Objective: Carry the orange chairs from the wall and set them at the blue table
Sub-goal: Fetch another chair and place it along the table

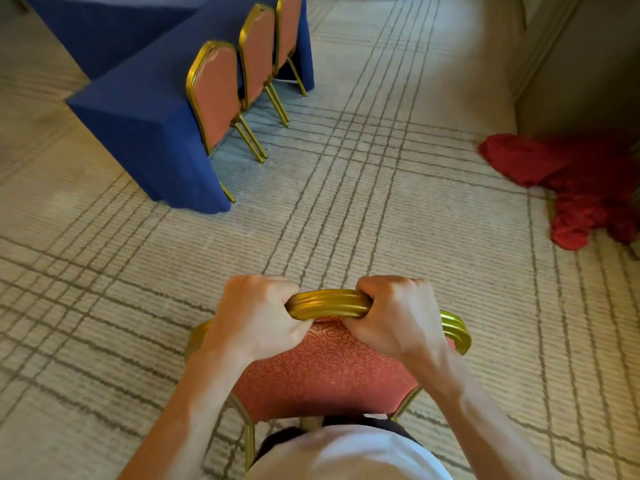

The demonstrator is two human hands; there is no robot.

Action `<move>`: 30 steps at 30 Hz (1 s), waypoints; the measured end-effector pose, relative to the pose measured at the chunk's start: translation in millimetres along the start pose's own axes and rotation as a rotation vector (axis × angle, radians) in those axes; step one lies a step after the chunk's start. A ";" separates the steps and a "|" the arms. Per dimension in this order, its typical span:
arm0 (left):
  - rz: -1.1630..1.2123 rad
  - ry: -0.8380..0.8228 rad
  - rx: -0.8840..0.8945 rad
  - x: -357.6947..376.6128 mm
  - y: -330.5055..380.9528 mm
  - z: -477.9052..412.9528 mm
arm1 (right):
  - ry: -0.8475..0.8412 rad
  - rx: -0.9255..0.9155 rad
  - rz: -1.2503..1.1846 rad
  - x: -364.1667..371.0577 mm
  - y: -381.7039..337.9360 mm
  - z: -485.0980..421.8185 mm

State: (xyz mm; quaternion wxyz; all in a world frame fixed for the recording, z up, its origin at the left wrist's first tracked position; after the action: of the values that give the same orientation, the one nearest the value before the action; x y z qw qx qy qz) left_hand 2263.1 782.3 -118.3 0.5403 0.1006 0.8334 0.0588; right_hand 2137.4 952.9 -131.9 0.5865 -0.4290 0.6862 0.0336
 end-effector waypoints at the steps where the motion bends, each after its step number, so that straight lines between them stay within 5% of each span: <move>1: -0.002 0.007 -0.001 2.5 -6.9 -13.2 | -0.010 -0.009 -0.007 1.9 5.8 -16.7; 13: 0.028 -0.020 -0.043 39.7 -90.4 -138.7 | -0.031 -0.035 0.025 35.1 45.1 -167.0; 30: 0.086 -0.082 0.034 116.1 -298.6 -385.4 | -0.005 0.056 0.099 107.3 98.2 -459.5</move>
State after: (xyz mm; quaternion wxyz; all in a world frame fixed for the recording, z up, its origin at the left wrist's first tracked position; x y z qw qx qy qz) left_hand 1834.4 522.7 -125.4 0.5692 0.1478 0.8063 0.0634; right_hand 1725.2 703.3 -123.9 0.5976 -0.3780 0.7057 0.0446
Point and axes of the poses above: each hand's wrist, its own z-axis away from the middle knuckle, its own x-axis out of the palm, y = z × x, the point moved 1 cm from there along -z, towards the middle knuckle, and after that the axes turned 15 degrees about x, right-handed, at the moved point
